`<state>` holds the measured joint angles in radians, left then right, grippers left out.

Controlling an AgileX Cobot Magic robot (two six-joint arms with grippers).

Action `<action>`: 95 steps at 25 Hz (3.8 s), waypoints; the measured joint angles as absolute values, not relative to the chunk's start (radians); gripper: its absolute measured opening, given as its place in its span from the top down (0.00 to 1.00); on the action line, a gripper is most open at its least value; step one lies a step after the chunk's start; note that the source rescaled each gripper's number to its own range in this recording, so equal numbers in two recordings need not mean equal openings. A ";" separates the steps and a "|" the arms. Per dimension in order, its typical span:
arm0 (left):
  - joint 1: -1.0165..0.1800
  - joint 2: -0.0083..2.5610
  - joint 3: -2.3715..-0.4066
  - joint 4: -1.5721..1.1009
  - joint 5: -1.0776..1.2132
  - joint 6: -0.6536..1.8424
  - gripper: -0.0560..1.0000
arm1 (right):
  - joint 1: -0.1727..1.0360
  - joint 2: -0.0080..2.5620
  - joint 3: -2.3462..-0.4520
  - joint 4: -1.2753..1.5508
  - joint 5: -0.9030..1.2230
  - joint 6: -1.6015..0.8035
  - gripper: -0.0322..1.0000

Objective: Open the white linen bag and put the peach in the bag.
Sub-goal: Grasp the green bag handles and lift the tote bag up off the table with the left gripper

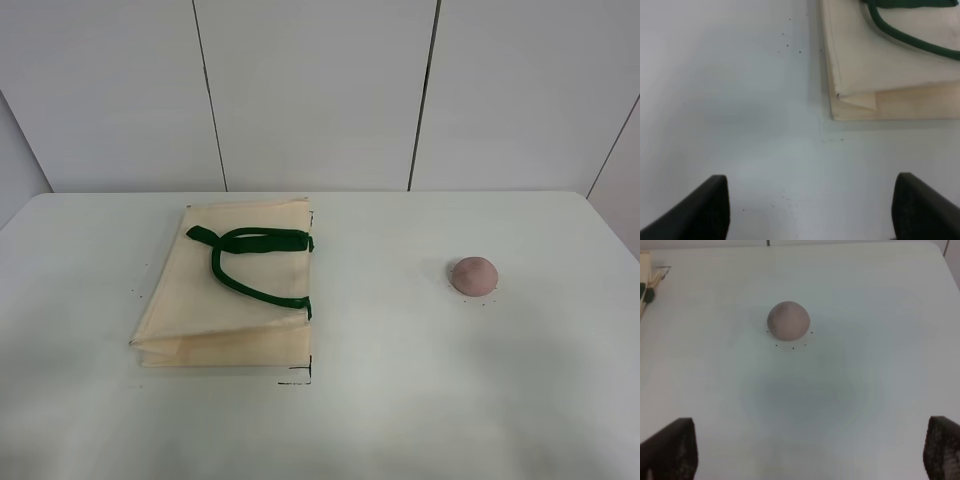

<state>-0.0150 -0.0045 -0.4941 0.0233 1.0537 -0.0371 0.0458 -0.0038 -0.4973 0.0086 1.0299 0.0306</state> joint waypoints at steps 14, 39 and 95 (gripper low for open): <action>-0.015 0.475 -0.699 0.022 1.023 -0.070 0.00 | 0.046 -0.004 -0.497 0.009 1.030 0.031 0.00; -0.161 1.971 -1.633 0.000 0.970 -0.182 0.00 | 0.046 -0.004 -0.497 0.009 1.030 0.031 0.00; -0.284 2.148 -2.172 -0.100 1.170 -0.258 0.94 | 0.046 -0.004 -0.497 0.009 1.030 0.031 0.00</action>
